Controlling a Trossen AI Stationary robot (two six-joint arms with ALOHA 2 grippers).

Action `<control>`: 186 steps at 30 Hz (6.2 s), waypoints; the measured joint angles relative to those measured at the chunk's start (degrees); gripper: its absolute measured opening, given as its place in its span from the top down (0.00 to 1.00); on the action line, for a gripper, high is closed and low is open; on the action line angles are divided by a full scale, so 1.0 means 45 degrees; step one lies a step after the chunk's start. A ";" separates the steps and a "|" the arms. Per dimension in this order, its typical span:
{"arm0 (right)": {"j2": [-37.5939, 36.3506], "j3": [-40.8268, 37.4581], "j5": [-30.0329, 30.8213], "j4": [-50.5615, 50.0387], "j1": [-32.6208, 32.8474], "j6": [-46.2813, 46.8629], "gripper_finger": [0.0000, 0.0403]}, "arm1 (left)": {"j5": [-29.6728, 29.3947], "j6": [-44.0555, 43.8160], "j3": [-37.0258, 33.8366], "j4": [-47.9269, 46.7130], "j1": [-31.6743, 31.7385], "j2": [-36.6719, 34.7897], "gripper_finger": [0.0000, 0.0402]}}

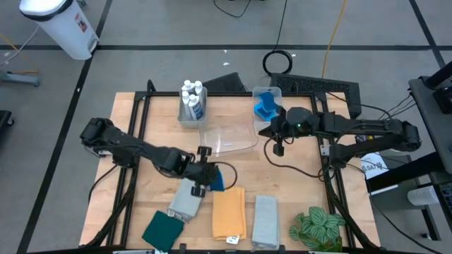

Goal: Pick & Place Kitchen Items
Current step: Put the blue sponge into the white bin, then put the gray towel into the transparent bin

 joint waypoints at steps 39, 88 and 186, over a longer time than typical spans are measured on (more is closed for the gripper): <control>0.6698 -0.0696 -0.3011 1.0745 -0.0476 0.2263 0.37 | -0.1319 0.4476 0.0152 0.2300 0.3523 0.0024 0.97; 0.4093 -0.0692 -0.8649 0.7624 -0.8640 0.0665 1.00 | 0.1463 0.0980 -0.5111 0.7293 0.4708 -0.5003 0.63; 0.4120 -0.2727 -0.3385 0.8257 -0.4165 -0.1755 0.48 | 0.4087 -0.1681 -0.5091 0.6282 0.4625 -0.4974 0.63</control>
